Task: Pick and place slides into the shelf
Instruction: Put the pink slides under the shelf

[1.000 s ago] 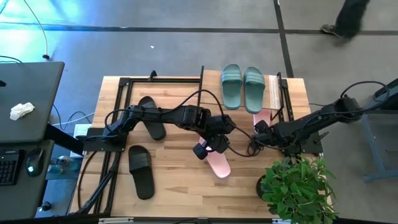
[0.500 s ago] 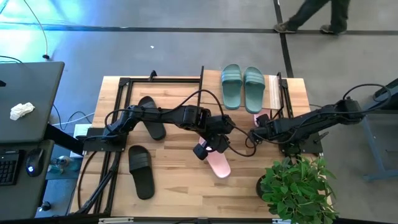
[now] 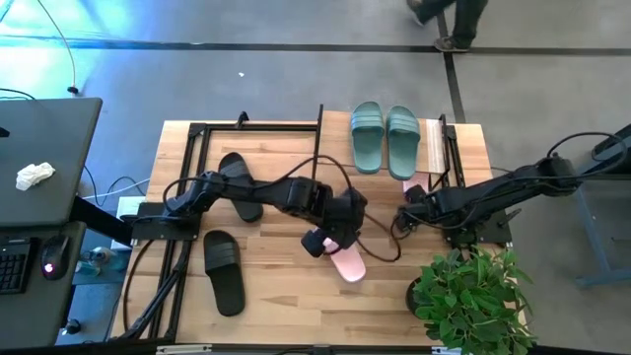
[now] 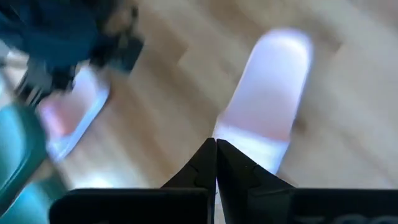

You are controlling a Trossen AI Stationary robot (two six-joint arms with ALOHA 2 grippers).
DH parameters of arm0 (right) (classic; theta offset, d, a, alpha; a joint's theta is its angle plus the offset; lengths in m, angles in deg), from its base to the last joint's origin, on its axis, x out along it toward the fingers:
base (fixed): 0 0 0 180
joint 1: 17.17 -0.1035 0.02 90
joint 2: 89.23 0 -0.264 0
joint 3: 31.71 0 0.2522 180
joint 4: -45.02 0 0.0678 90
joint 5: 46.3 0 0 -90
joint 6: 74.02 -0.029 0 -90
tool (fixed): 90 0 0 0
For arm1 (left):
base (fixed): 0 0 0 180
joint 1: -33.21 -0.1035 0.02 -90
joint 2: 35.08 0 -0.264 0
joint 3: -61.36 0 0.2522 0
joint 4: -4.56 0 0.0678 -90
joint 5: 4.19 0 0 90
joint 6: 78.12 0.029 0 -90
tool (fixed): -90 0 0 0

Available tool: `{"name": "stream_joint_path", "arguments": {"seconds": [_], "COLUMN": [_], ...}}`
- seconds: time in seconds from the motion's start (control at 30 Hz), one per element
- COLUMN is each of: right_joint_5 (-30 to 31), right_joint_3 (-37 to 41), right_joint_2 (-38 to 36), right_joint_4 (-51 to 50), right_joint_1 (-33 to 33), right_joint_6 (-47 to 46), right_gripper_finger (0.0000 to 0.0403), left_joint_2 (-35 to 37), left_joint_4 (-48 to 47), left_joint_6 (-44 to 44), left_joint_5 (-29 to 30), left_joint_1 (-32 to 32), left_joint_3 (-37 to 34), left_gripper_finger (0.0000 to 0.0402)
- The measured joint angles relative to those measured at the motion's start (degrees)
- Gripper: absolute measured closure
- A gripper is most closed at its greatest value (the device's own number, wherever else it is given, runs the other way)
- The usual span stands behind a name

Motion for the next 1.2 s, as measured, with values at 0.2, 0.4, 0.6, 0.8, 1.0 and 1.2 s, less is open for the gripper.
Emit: {"name": "stream_joint_path", "arguments": {"seconds": [0.2,0.4,0.6,0.8,1.0,1.2], "right_joint_5": [-6.7,4.8,17.5,19.5,18.2,16.6], "right_joint_3": [-6.8,-15.3,-23.4,-26.9,-26.8,-26.7], "right_joint_2": [-6.5,-14.1,-19.4,-21.8,-22.3,-22.4], "right_joint_4": [3.5,3.3,-3.8,-8.5,-11.5,-12.4], "right_joint_1": [-2.9,-3.0,-3.0,-3.0,-3.0,-3.0], "right_joint_6": [9.9,14.9,19.4,20.6,19.6,19.7], "right_gripper_finger": [0.0403,0.0403,0.0403,0.0403,0.0403,0.0403], "left_joint_2": [0.0,0.0,0.0,0.0,0.0,1.6], "left_joint_4": [-3.0,-3.7,-7.6,-11.1,-15.5,-18.9], "left_joint_6": [-1.5,-2.7,-7.7,-13.4,-19.2,-21.1], "left_joint_5": [15.9,16.6,17.6,25.4,33.6,30.2], "left_joint_1": [3.6,5.4,5.8,8.0,11.2,12.1], "left_joint_3": [0.0,0.0,0.0,0.0,0.0,-0.1], "left_gripper_finger": [0.0401,0.0401,0.0401,0.0401,0.0401,0.0401]}}
